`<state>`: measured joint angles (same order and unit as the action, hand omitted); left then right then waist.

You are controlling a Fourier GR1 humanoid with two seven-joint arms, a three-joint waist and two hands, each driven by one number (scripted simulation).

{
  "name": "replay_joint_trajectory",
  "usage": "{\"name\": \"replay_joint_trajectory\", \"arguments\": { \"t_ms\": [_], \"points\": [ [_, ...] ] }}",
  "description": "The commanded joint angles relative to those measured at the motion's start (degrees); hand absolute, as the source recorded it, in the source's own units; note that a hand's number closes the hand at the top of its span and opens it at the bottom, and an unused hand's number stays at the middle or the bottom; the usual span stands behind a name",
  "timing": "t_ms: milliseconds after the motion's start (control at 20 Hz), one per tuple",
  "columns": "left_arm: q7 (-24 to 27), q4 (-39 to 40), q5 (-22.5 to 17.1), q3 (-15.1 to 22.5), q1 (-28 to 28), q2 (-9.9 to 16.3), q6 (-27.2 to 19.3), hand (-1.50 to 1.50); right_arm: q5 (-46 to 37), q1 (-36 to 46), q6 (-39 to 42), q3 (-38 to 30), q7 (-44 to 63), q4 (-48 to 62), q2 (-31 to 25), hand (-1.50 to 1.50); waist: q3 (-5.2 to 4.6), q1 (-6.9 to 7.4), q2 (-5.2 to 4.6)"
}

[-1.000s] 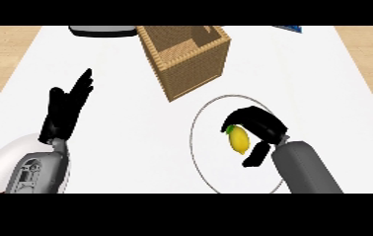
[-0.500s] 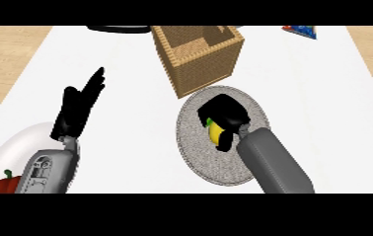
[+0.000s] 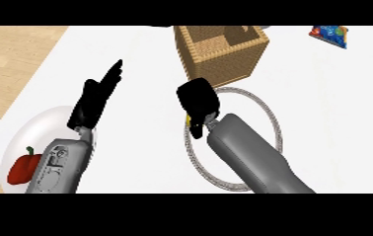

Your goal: Pick the lemon from the placemat and place it in the basket

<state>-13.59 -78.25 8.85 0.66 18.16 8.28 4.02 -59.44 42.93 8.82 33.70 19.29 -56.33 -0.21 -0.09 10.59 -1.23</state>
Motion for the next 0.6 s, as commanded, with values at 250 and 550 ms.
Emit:
{"name": "replay_joint_trajectory", "arguments": {
  "t_ms": [250, 550],
  "points": [
    [0.68, 1.97, 0.29, 1.06, 1.92, -0.61, 0.92, 0.00, 20.91, 7.49, -10.74, 3.28, 15.37, -8.32, 0.21, 1.50, 0.07, 2.13, -0.24],
    [-0.30, 3.50, 0.60, 0.57, 2.84, -1.59, -0.58, 0.00, 30.39, 16.67, -23.75, 3.49, 25.39, -15.38, 0.21, 1.50, -0.06, 0.15, 0.62]
  ]
}}
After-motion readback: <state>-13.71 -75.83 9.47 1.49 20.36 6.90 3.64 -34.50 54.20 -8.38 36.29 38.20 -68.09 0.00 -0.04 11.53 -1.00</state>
